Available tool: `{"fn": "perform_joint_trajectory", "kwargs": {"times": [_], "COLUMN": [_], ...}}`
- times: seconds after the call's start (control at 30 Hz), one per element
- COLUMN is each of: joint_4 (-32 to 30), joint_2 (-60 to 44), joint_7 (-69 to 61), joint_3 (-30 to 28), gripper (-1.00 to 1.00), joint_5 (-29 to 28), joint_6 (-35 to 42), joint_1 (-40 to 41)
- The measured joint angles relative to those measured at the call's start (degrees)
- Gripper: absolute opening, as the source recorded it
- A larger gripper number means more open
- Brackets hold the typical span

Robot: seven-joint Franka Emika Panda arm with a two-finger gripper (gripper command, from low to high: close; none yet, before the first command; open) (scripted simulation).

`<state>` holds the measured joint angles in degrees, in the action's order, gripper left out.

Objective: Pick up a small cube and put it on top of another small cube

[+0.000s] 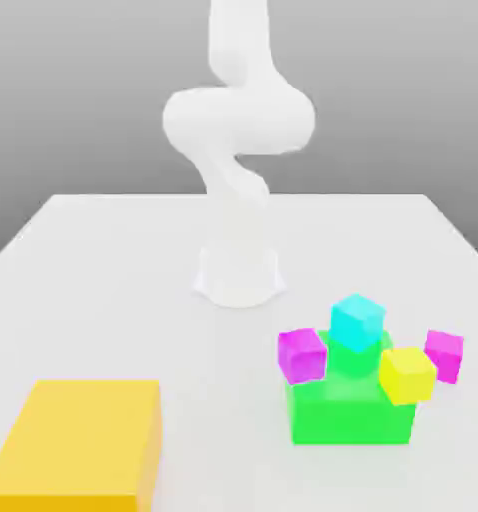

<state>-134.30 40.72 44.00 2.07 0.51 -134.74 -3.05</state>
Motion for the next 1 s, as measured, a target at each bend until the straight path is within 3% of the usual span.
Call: {"fn": "perform_joint_trajectory", "kwargs": {"times": [0.4, 0.67, 0.77, 0.9, 0.93, 1.0], "joint_4": [-12.32, -20.38, -21.07, -19.53, -19.21, -19.21], "joint_2": [-25.08, -42.11, -48.66, -56.98, -58.43, -58.43], "joint_7": [-7.73, -8.76, -5.34, 0.50, 1.38, 1.40], "joint_3": [12.33, 20.27, 18.28, 9.97, 8.33, 8.33], "gripper": [0.00, 0.00, 0.00, 0.00, -1.00, -1.00], "joint_5": [0.79, -4.33, -10.13, -18.08, -19.23, -19.25], "joint_6": [-14.59, -24.11, -28.28, -34.59, -35.73, -35.73], "joint_1": [-14.27, -24.02, -27.12, -33.81, -35.19, -35.19]}}
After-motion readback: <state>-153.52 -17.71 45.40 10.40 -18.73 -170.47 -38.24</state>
